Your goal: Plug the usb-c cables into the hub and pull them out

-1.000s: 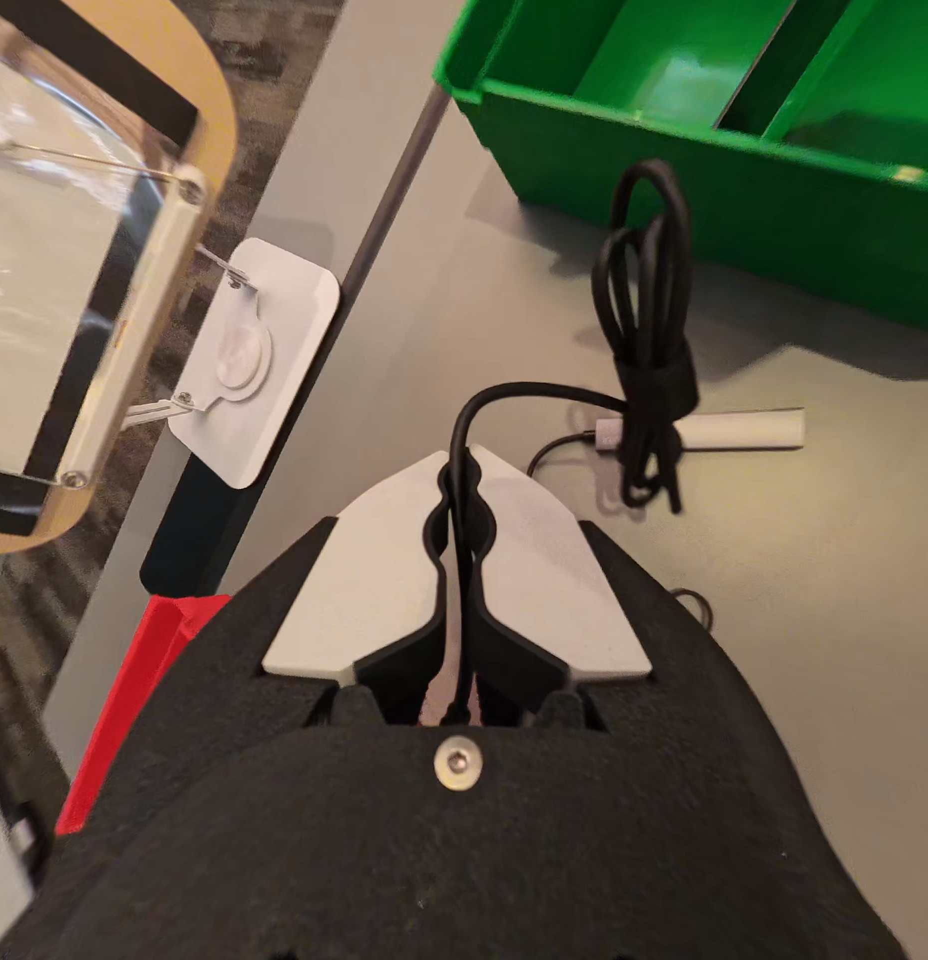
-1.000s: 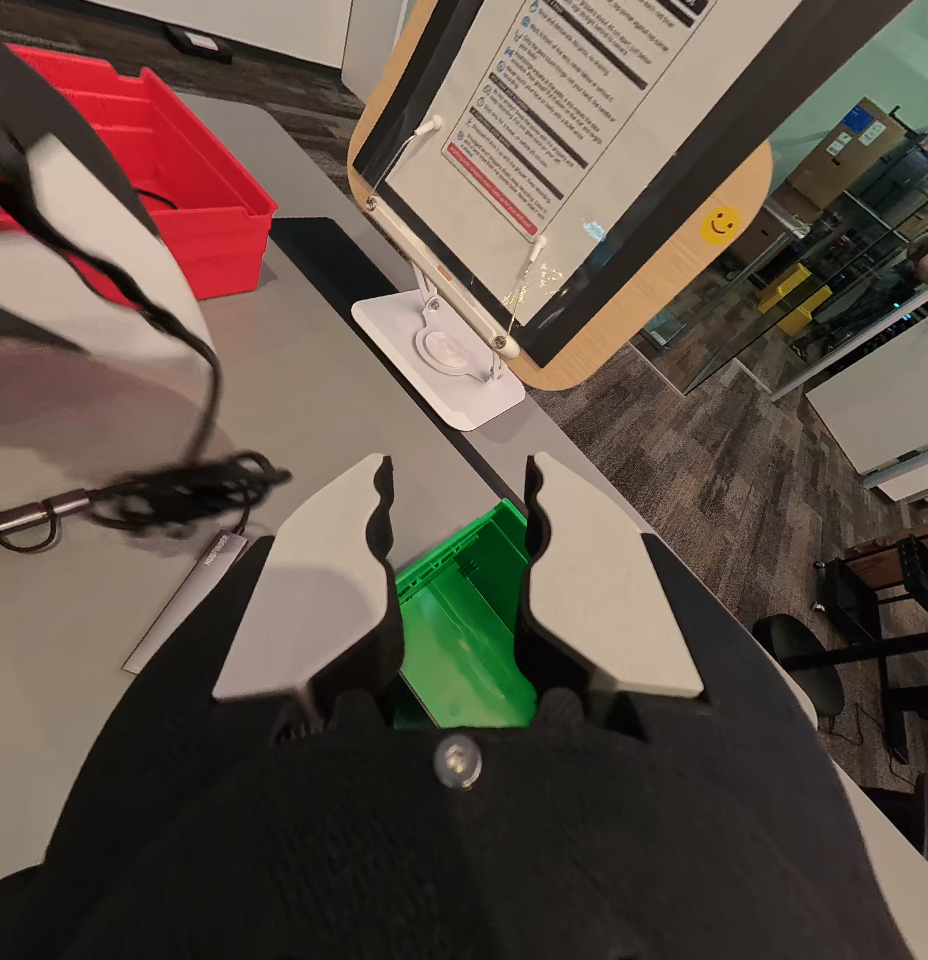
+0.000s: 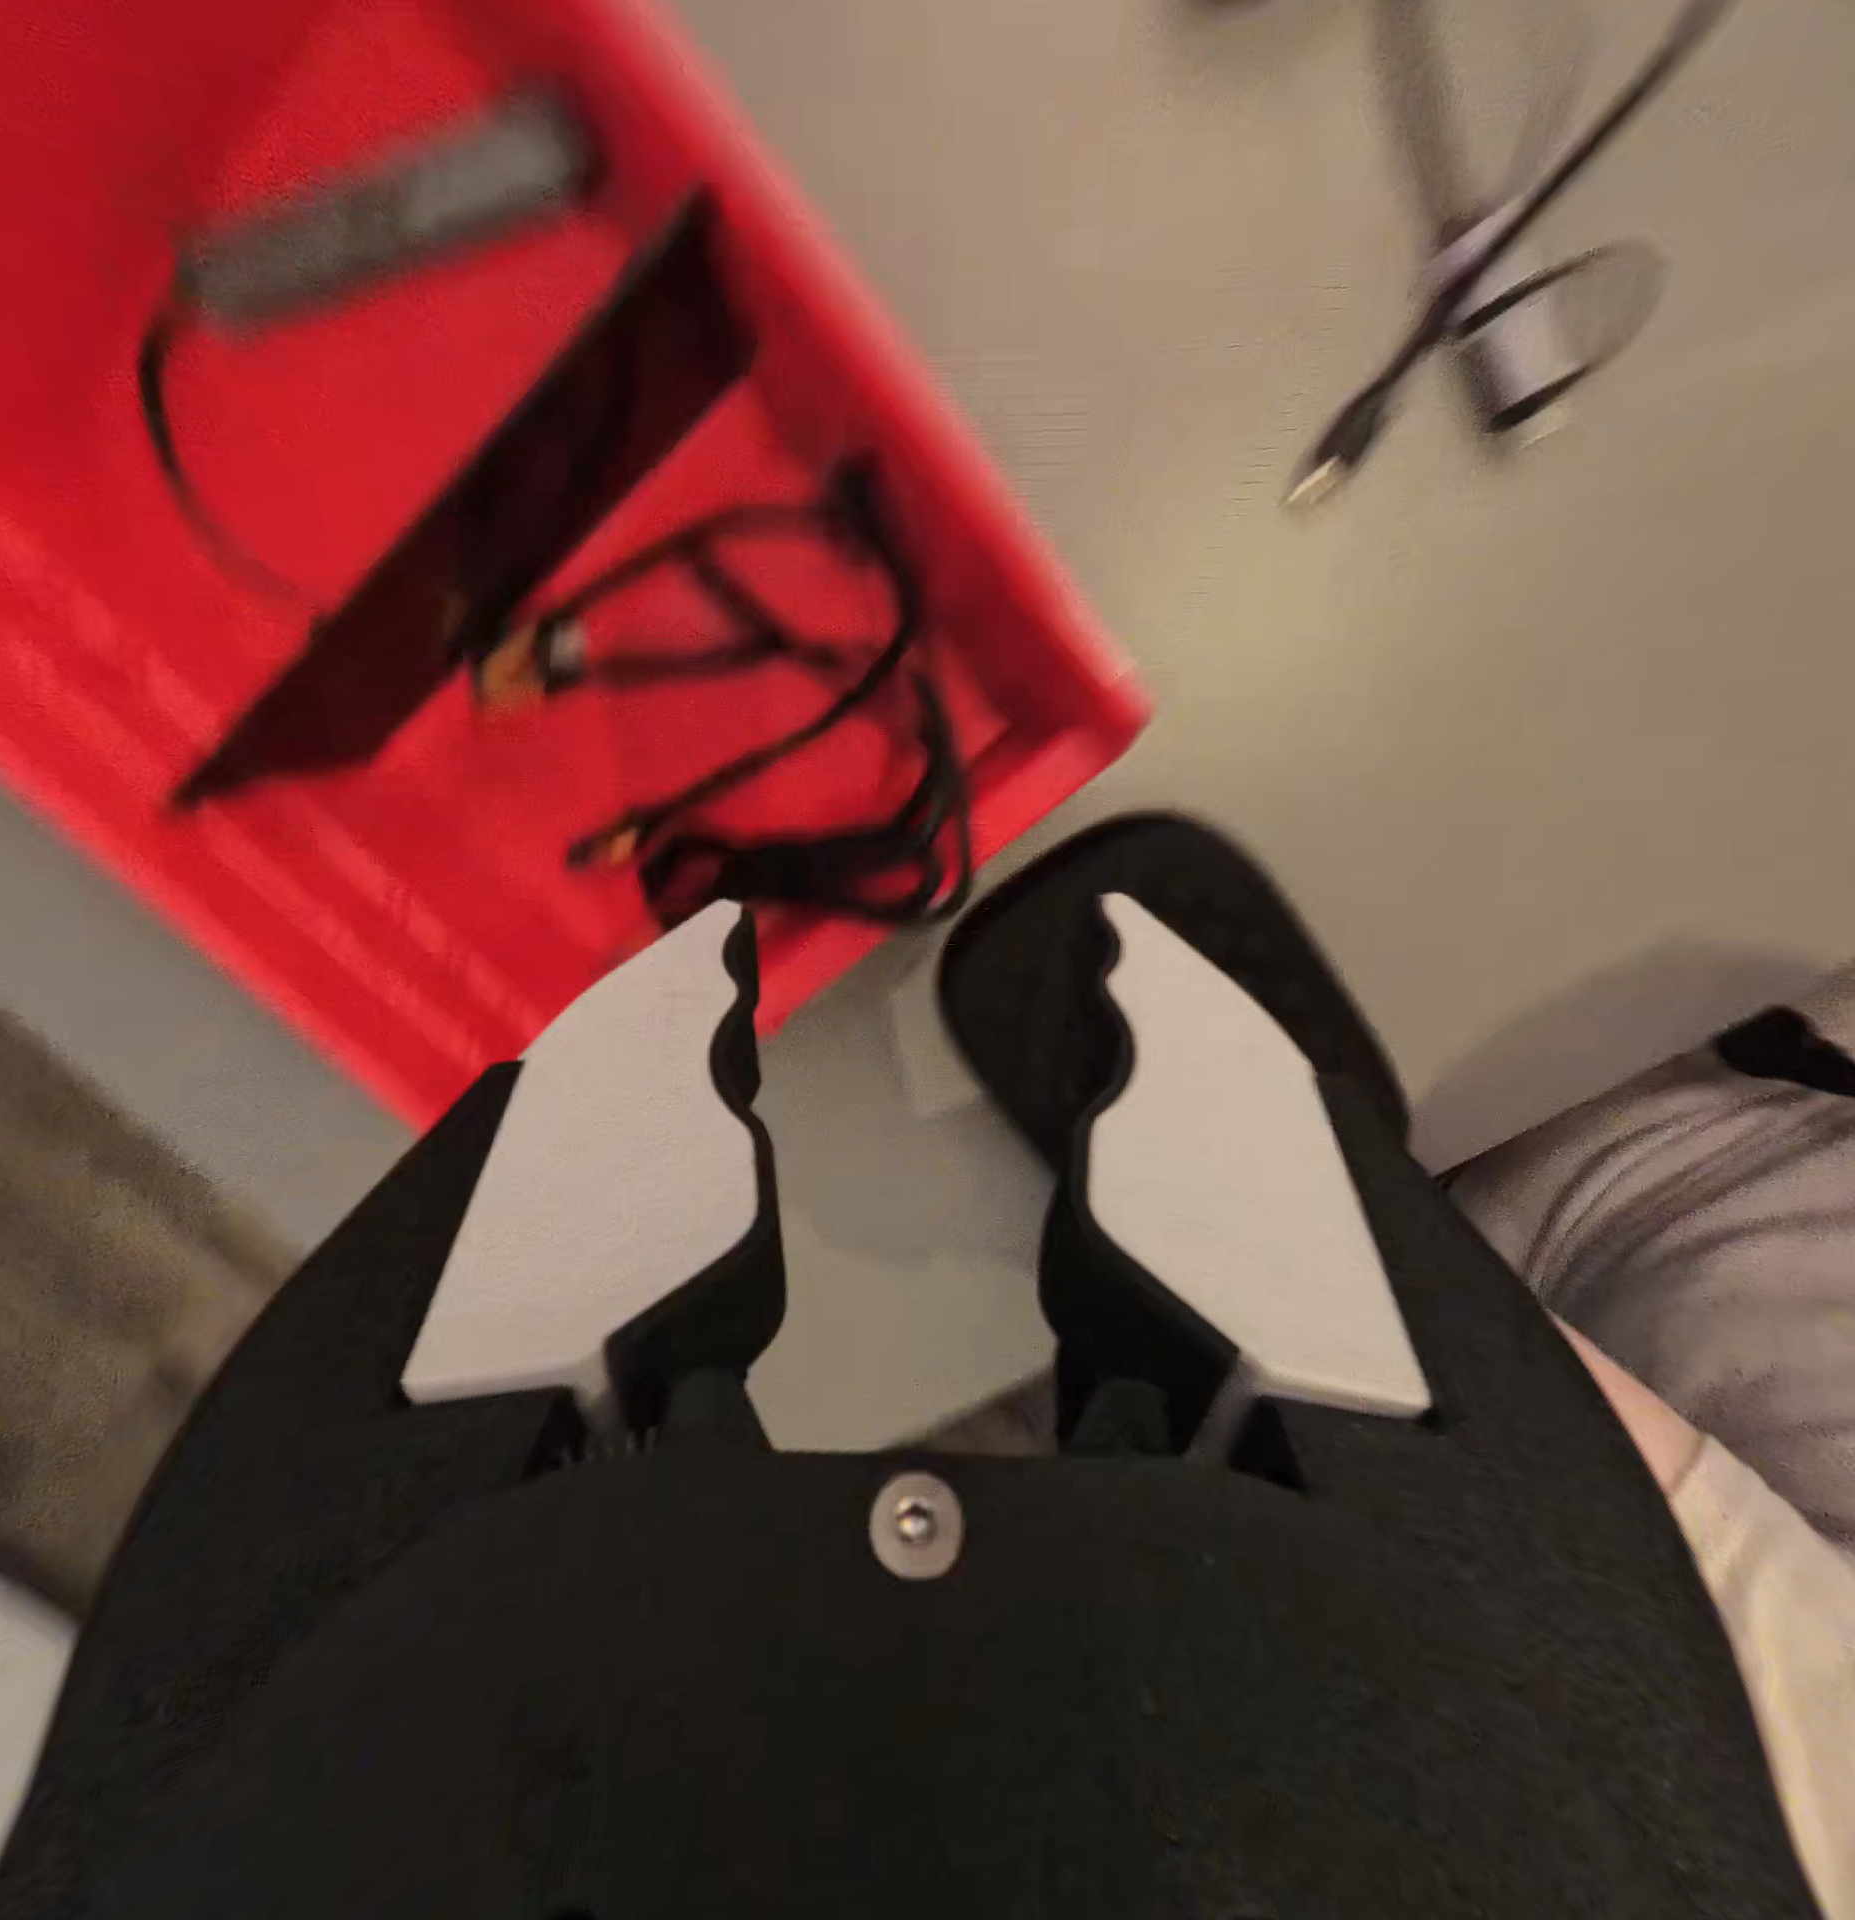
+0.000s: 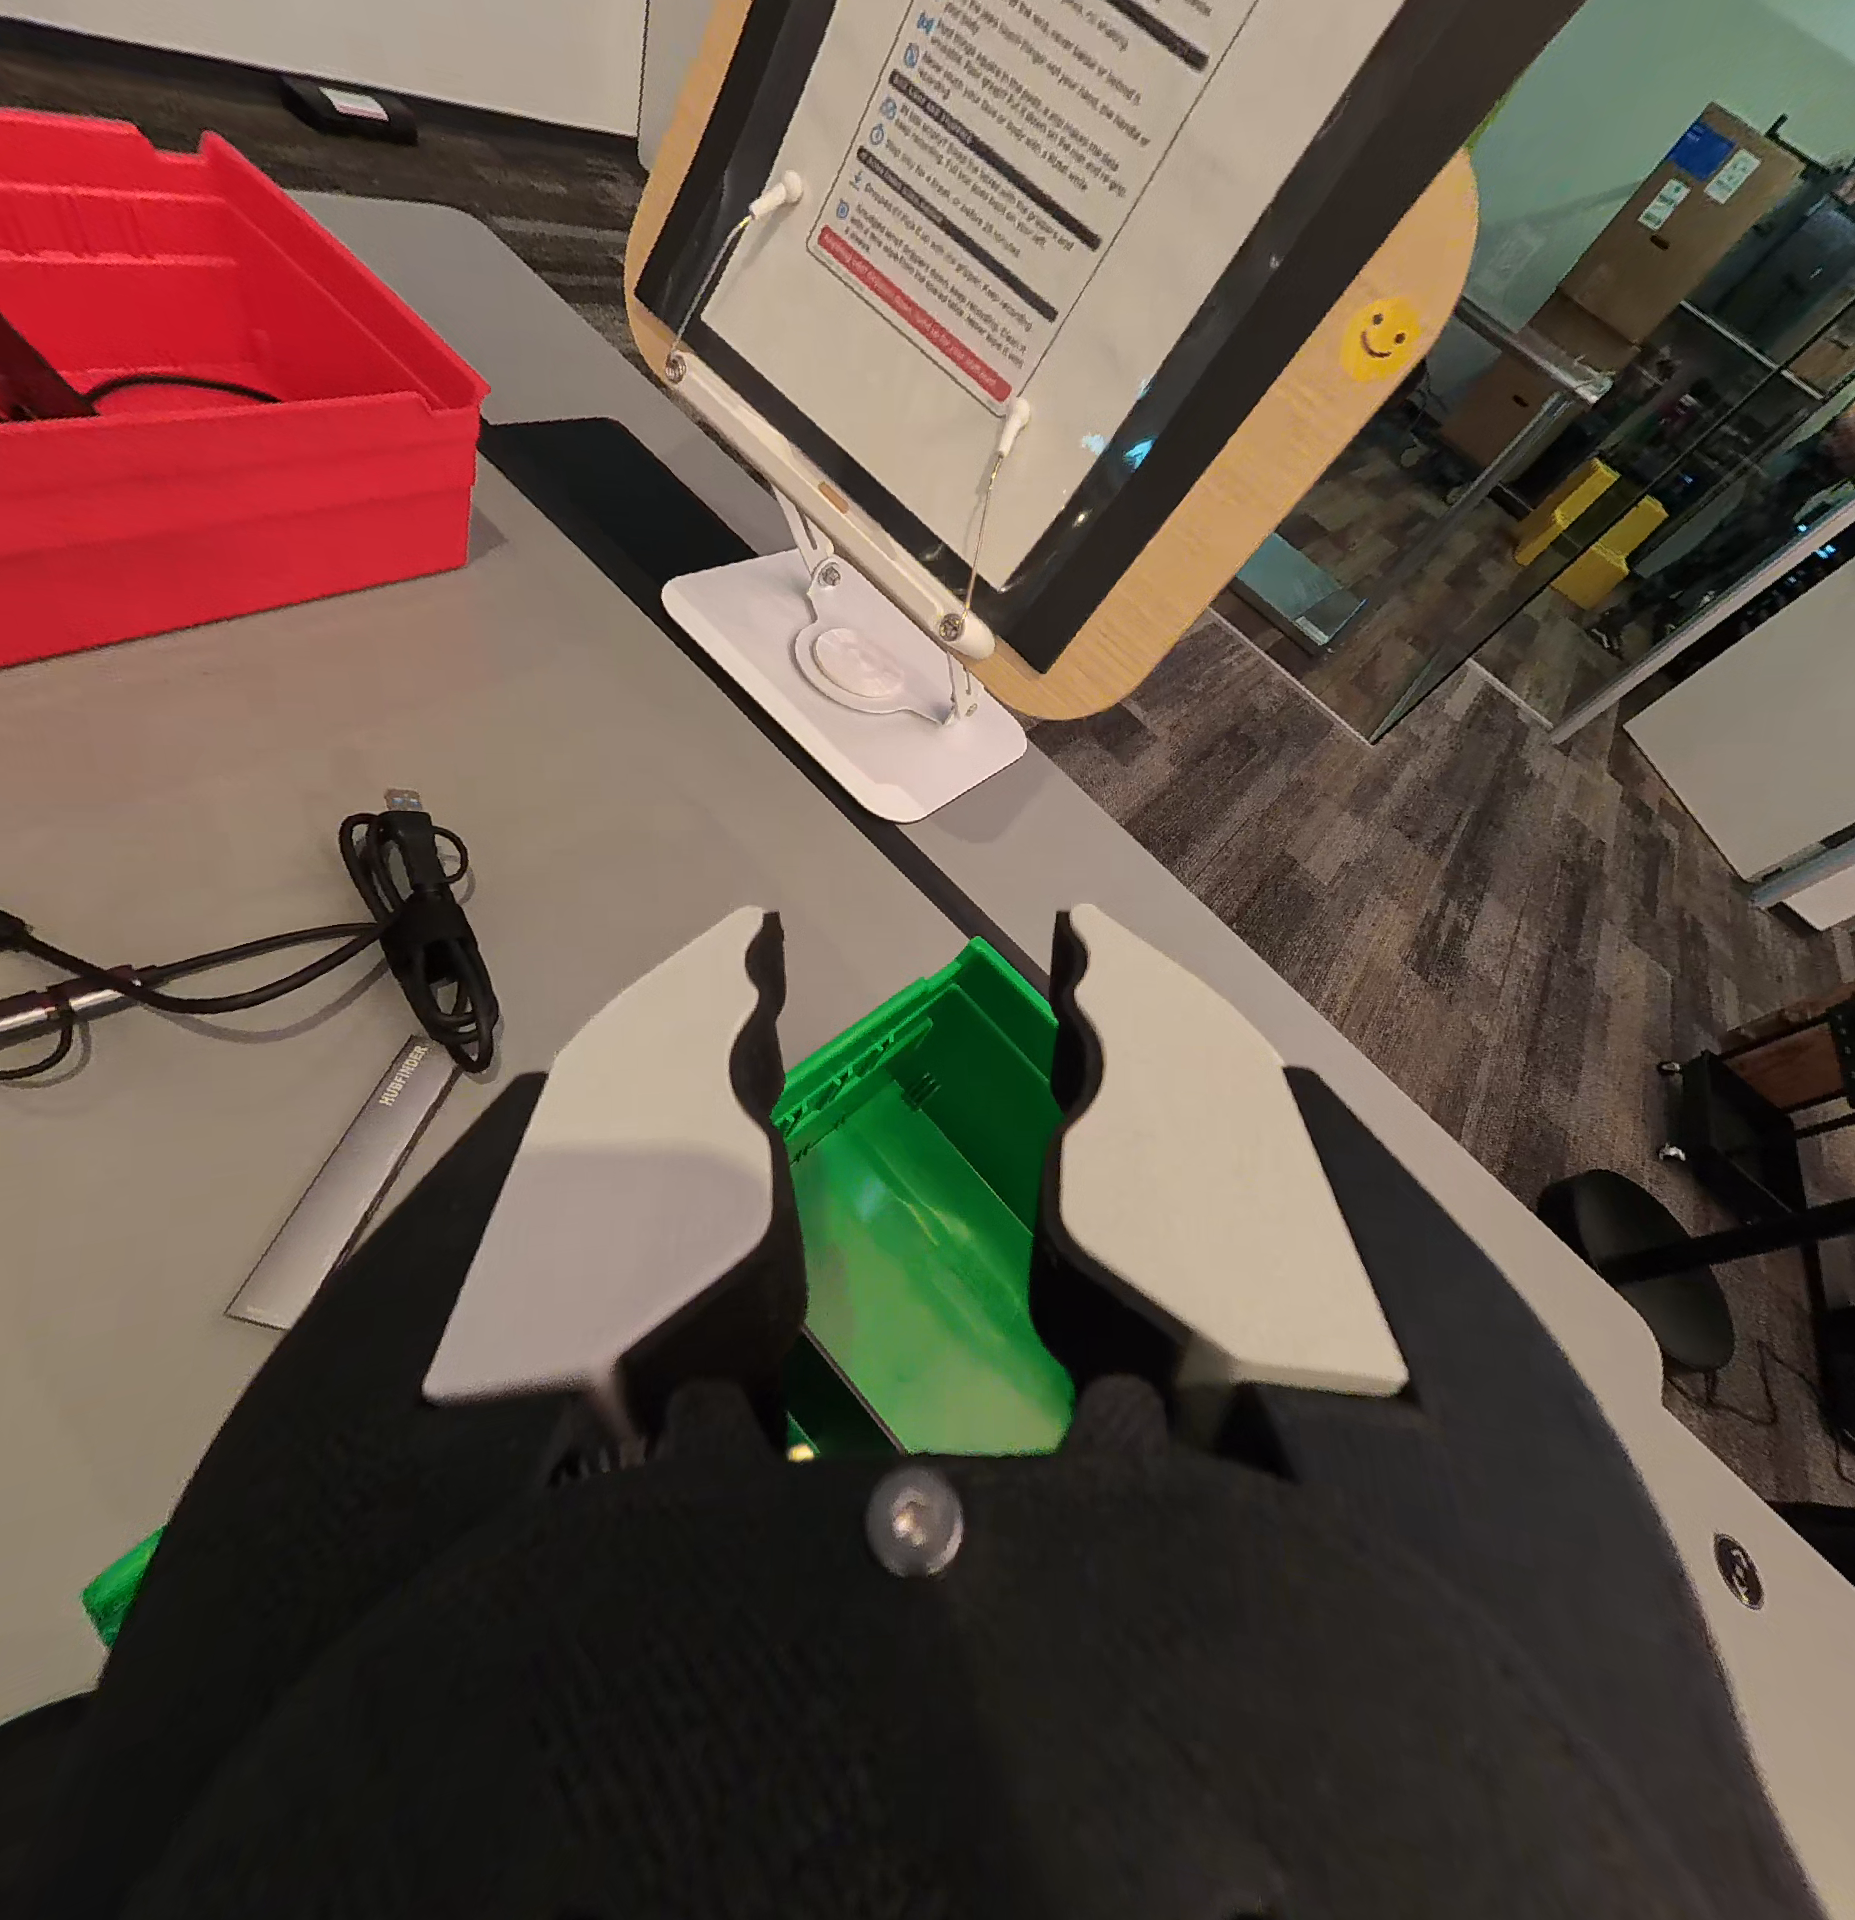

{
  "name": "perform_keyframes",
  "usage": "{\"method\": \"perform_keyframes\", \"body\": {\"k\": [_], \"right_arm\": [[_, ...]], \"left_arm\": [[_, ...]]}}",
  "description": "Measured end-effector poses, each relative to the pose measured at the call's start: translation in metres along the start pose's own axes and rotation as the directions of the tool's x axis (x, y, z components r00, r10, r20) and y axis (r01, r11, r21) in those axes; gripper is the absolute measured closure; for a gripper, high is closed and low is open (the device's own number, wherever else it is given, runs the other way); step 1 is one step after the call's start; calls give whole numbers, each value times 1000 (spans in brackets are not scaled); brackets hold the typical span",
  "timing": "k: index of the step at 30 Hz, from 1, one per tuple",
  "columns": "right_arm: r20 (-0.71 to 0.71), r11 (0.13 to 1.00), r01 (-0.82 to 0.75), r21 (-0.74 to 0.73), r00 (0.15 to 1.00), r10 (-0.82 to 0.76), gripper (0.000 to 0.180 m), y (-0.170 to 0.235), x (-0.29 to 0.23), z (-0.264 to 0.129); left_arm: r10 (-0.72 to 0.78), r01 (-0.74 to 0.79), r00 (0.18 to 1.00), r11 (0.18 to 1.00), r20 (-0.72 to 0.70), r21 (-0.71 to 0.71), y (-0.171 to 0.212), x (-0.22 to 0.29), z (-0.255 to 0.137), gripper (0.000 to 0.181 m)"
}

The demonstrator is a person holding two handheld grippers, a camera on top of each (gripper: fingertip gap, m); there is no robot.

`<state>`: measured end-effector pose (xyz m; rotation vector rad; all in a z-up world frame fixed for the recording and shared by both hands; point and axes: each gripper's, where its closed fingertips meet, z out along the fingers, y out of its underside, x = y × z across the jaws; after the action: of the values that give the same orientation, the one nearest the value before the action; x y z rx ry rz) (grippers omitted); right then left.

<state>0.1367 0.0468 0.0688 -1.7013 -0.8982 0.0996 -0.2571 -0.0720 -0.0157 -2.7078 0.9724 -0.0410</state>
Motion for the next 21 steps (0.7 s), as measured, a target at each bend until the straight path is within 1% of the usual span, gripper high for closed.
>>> {"method": "perform_keyframes", "body": {"k": [1,2,3,5,6,9,13,16,18,21], "right_arm": [[1,1000,4,-9,1000,-4,130,1,-1,1],[1,1000,9,-17,1000,-9,130,2,-2,2],[1,1000,13,-25,1000,-13,129,3,-2,3],[0,999,20,-39,1000,-20,129,4,-3,5],[-1,999,22,-44,1000,-22,130,4,-3,6],[1,998,25,-59,1000,-25,130,7,-4,8],[2,996,27,-80,1000,-27,129,11,-4,11],[6,996,29,-82,1000,-28,130,12,-5,11],[7,996,29,-82,1000,-28,129,11,-5,11],[7,997,26,-78,1000,-25,130,11,-4,10]], "left_arm": [[-53,56,998,995,34,-80,20,-10,4,118],[-83,89,995,988,50,-127,32,-16,8,123],[-97,102,995,984,36,-148,36,-18,12,127],[-117,112,993,976,-21,-186,37,-17,22,126],[-115,102,992,970,-48,-223,39,-15,28,122],[-47,2,991,945,-128,-328,46,-7,46,120],[16,-87,981,927,-194,-365,40,-3,63,116],[35,-118,977,913,-212,-392,39,-3,73,112],[37,-128,976,896,-216,-426,40,-5,80,104],[10,-101,982,873,-190,-477,42,-14,89,112]]}}
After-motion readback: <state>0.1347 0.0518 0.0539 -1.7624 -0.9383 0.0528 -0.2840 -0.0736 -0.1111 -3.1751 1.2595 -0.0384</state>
